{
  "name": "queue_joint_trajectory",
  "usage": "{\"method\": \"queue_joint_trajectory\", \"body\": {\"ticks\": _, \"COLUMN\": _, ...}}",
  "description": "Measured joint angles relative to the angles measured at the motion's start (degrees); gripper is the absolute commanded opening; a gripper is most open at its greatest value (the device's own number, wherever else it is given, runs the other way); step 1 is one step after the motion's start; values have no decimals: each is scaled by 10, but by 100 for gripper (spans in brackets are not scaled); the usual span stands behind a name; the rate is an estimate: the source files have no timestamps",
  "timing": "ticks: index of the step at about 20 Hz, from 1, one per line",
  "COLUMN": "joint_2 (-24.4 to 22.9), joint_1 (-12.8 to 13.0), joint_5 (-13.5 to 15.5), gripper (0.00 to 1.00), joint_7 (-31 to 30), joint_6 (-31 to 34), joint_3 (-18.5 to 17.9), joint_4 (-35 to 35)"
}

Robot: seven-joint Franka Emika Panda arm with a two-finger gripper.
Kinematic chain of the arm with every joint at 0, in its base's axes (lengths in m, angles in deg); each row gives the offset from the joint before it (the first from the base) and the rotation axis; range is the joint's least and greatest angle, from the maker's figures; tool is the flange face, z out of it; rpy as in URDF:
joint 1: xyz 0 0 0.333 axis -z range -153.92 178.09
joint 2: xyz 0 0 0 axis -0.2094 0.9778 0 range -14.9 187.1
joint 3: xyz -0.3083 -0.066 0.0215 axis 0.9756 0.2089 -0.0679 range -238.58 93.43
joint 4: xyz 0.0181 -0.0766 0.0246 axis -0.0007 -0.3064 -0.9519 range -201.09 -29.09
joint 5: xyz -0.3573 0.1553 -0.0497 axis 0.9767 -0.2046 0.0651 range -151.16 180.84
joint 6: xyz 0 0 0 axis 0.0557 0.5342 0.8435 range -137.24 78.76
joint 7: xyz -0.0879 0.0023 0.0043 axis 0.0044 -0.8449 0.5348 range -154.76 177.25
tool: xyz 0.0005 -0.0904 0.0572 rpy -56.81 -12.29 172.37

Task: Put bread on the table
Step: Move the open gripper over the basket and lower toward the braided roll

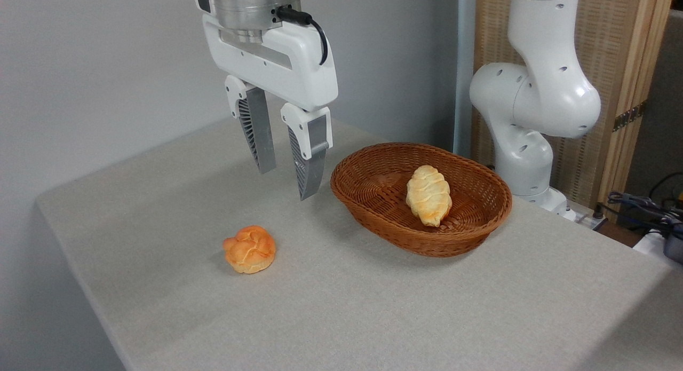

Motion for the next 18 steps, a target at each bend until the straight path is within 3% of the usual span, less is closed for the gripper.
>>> {"method": "queue_joint_trajectory", "body": {"ticks": 10, "joint_2": -16, "joint_1": 0, "joint_5": 0, "gripper": 100, "joint_7": 0, "joint_6": 15, "joint_3": 3, "joint_4": -28}}
{"method": "queue_joint_trajectory", "body": {"ticks": 18, "joint_2": -173, "joint_1": 1, "joint_5": 0, "gripper": 100, "joint_7": 0, "joint_6": 25, "joint_3": 8, "joint_4": -265}}
